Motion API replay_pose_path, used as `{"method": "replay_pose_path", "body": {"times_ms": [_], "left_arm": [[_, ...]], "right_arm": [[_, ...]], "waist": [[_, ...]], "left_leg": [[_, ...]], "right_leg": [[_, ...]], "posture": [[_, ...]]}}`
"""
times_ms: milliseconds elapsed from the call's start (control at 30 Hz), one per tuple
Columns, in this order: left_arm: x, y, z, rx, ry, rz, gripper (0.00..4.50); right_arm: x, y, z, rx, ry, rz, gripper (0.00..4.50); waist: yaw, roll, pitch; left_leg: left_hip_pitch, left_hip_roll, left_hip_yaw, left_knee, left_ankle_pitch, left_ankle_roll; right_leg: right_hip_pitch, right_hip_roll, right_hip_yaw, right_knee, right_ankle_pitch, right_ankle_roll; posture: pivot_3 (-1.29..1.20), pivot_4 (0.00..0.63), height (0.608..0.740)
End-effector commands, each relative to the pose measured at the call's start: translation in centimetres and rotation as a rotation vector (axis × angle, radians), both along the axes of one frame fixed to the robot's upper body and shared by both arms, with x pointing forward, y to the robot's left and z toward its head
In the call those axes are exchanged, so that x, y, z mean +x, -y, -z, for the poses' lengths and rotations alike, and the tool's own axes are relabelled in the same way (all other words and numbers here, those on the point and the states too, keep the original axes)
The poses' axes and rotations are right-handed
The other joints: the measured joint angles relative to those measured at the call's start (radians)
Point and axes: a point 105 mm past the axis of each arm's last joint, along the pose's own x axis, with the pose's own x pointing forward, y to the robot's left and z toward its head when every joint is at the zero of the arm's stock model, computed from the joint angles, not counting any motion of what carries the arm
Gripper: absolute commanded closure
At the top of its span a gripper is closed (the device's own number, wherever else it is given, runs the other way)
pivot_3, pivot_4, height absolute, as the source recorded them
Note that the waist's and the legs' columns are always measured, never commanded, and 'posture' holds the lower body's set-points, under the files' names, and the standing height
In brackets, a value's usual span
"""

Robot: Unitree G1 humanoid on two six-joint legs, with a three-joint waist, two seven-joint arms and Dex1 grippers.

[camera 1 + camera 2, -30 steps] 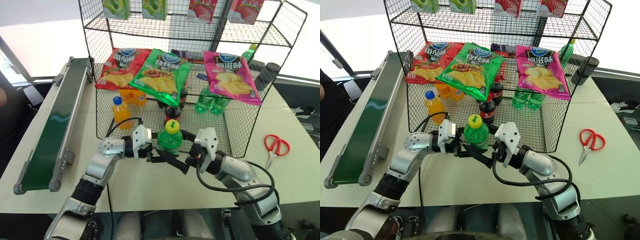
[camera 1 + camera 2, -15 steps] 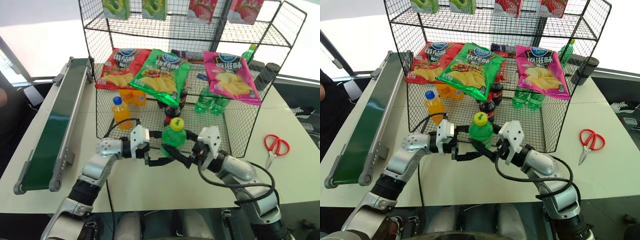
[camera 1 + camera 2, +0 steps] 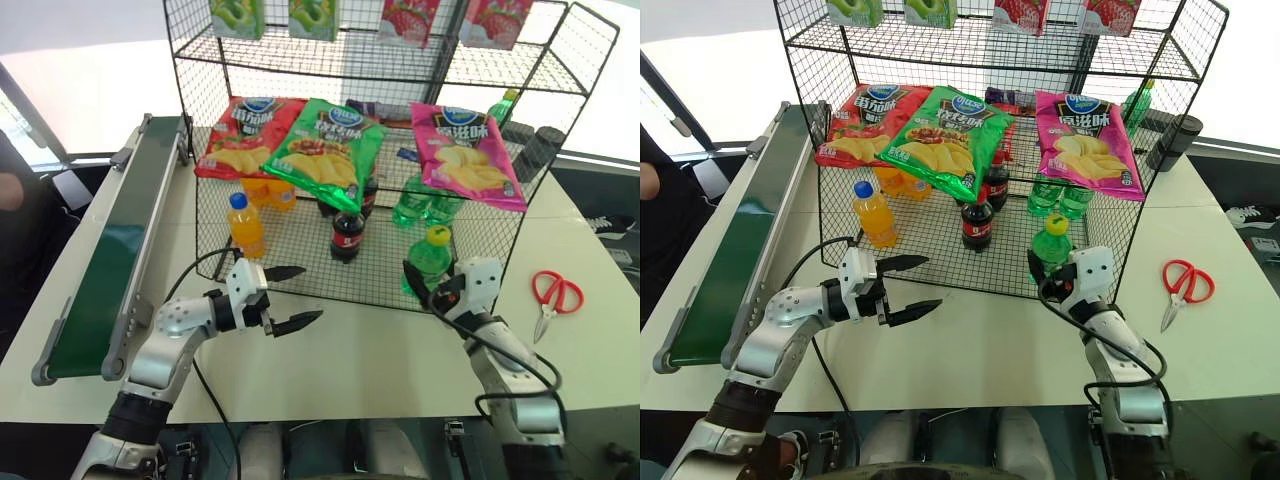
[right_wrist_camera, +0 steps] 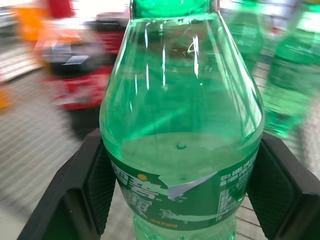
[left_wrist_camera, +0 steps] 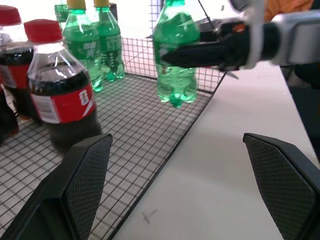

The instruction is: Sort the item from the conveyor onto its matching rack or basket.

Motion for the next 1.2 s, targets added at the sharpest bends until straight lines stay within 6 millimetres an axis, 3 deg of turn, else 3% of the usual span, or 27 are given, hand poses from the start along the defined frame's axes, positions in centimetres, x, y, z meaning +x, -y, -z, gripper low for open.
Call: {"method": "replay_pose_path", "body": {"times_ms": [33, 300, 500, 600, 633, 667, 1000, 1200], "left_arm": [[-0.3, 0.2, -1.2, -0.017, 0.037, 0.013, 0.04], [0.0, 0.8, -1.5, -0.022, 0.046, 0.012, 0.04], [0.3, 1.5, -1.9, -0.042, 0.053, 0.007, 0.04], [0.2, 1.8, -1.8, -0.038, 0.051, 0.019, 0.04], [0.2, 1.8, -1.7, -0.037, 0.050, 0.024, 0.00], [0.1, 1.8, -1.7, -0.036, 0.049, 0.026, 0.00], [-0.2, 1.8, -1.5, -0.023, 0.026, 0.057, 0.00], [0.6, 0.3, -1.3, 0.002, 0.015, -0.008, 0.00]], "right_arm": [[1.1, 0.7, -2.2, 0.023, 0.112, 0.048, 1.47], [3.6, 1.8, -0.6, 0.078, 0.084, 0.106, 1.47], [3.6, 2.0, -0.3, 0.084, 0.087, 0.101, 1.47], [3.3, 2.0, -0.2, 0.094, 0.089, 0.092, 1.47], [3.2, 1.9, -0.2, 0.094, 0.091, 0.088, 0.39], [3.1, 1.8, -0.3, 0.093, 0.092, 0.086, 0.03], [0.7, 1.4, -0.8, -0.013, 0.108, 0.078, 0.03], [-1.9, 0.8, -2.1, -0.070, 0.112, 0.039, 0.03]], "waist": [[0.001, 0.000, 0.000], [0.001, 0.002, -0.001], [0.001, 0.003, -0.001], [0.000, 0.003, -0.002], [0.000, 0.003, -0.002], [0.000, 0.003, -0.002], [0.001, 0.004, -0.002], [0.002, 0.004, -0.002]], "left_leg": [[0.000, 0.000, 0.000, 0.000, 0.000, 0.000], [0.000, 0.000, 0.001, 0.000, 0.000, 0.000], [0.000, 0.000, 0.001, 0.000, 0.000, 0.000], [0.001, 0.001, 0.001, 0.000, 0.000, 0.000], [0.001, 0.001, 0.001, 0.000, 0.000, 0.000], [0.001, 0.001, 0.001, 0.000, 0.000, 0.000], [0.001, 0.001, 0.001, 0.000, 0.000, 0.000], [0.002, 0.001, 0.001, 0.000, 0.000, 0.000]], "right_leg": [[0.000, 0.000, 0.000, 0.000, 0.000, 0.000], [0.000, 0.000, 0.000, 0.000, 0.000, 0.000], [0.000, 0.000, 0.001, 0.000, 0.000, 0.000], [0.000, 0.000, 0.002, 0.001, 0.000, 0.000], [0.000, 0.000, 0.002, 0.001, 0.000, 0.000], [0.000, 0.000, 0.002, 0.001, 0.000, 0.000], [0.001, 0.000, 0.003, 0.001, 0.000, 0.000], [0.001, 0.000, 0.004, 0.001, 0.000, 0.000]], "posture": [[0.00, 0.150, 0.740], [0.00, 0.150, 0.740], [0.00, 0.150, 0.740], [0.00, 0.150, 0.740], [0.00, 0.150, 0.740], [0.00, 0.150, 0.740], [0.00, 0.150, 0.740], [0.00, 0.150, 0.740]]}}
